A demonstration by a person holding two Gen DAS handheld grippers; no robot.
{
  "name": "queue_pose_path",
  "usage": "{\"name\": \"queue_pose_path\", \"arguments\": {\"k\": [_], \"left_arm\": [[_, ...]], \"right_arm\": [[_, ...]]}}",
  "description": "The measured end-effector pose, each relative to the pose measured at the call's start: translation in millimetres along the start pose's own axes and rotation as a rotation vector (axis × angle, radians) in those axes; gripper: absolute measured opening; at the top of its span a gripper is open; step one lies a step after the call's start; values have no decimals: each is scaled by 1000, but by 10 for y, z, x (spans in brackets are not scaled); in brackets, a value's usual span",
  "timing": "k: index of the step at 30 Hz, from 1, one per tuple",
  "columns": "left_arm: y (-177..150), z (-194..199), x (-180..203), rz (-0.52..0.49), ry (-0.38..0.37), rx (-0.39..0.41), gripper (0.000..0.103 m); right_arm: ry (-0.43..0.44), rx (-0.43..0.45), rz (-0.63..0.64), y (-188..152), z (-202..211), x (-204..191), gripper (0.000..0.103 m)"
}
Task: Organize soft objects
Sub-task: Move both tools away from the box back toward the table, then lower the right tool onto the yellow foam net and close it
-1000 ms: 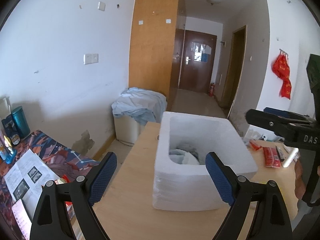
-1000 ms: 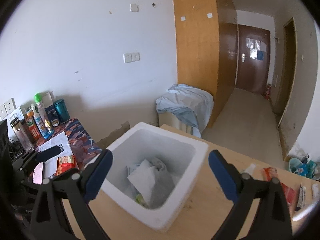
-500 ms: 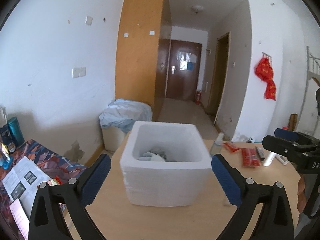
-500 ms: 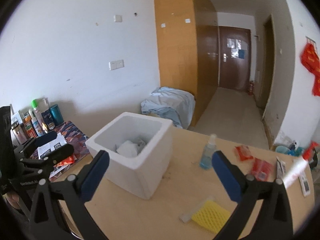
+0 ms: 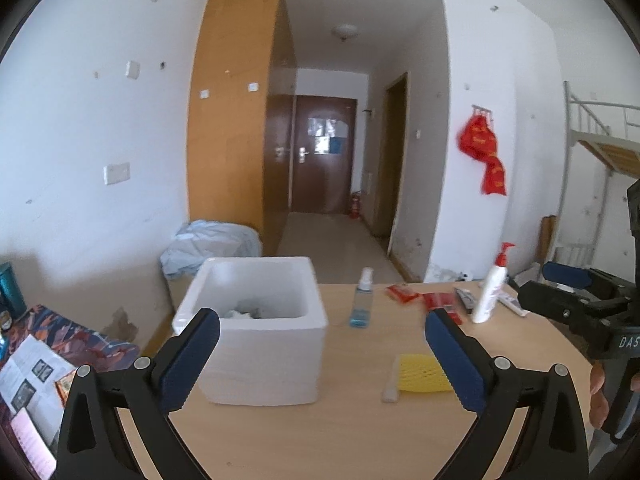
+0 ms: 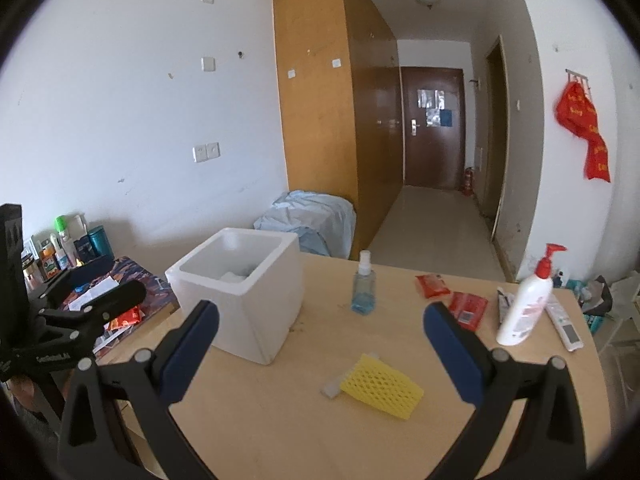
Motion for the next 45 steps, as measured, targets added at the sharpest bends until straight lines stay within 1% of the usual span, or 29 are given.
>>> {"name": "queue_pose_path", "arguments": {"k": [5,8,12,16,19,25,29,30,33,39,45], "left_arm": [[-26,96,199,-27,-30,8,102],[-27,131,255,-32,-37,16,102],[-96,143,306,-30,-46,23,102],[-203,69,365,-40,-49,19,102],[-312,22,406,-51,-60,14,102],[-578,-88,514,-84,-79,13,102],[-751,-173,555,-105,-72,14,102],[-800,-213,555,-102,-62,11,102],[-887,-311,533,-82,-71,-22,102],[-985,-455,541,-85,-71,-53,102],[-957,-545,599,-99,-78,-63,102]], "right_arm": [[-21,21,10,-68,206,17,103],[-51,28,12,-127,297,56,103],[-85,31,-12,-266,378,164,103],[-115,23,-48,-403,392,275,103],[-139,12,-50,-487,385,301,103],[-159,-9,-36,-684,344,268,103],[-189,-51,-13,-817,235,232,103],[-194,-55,-13,-831,217,236,103],[-189,-66,-21,-911,167,253,103],[-181,-104,-11,-1001,32,259,103],[-162,-112,26,-923,-67,250,103]]}}
Point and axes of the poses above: each gripper's, at about its wrist camera, not at the fingertips, and z roughly against the way its jaws point, x to its right, y to its top, the point moved 1 cm from there along -z, roughly the way its jaws point, and after that the axes turned 8 degrees about z, right-handed, at the moved point
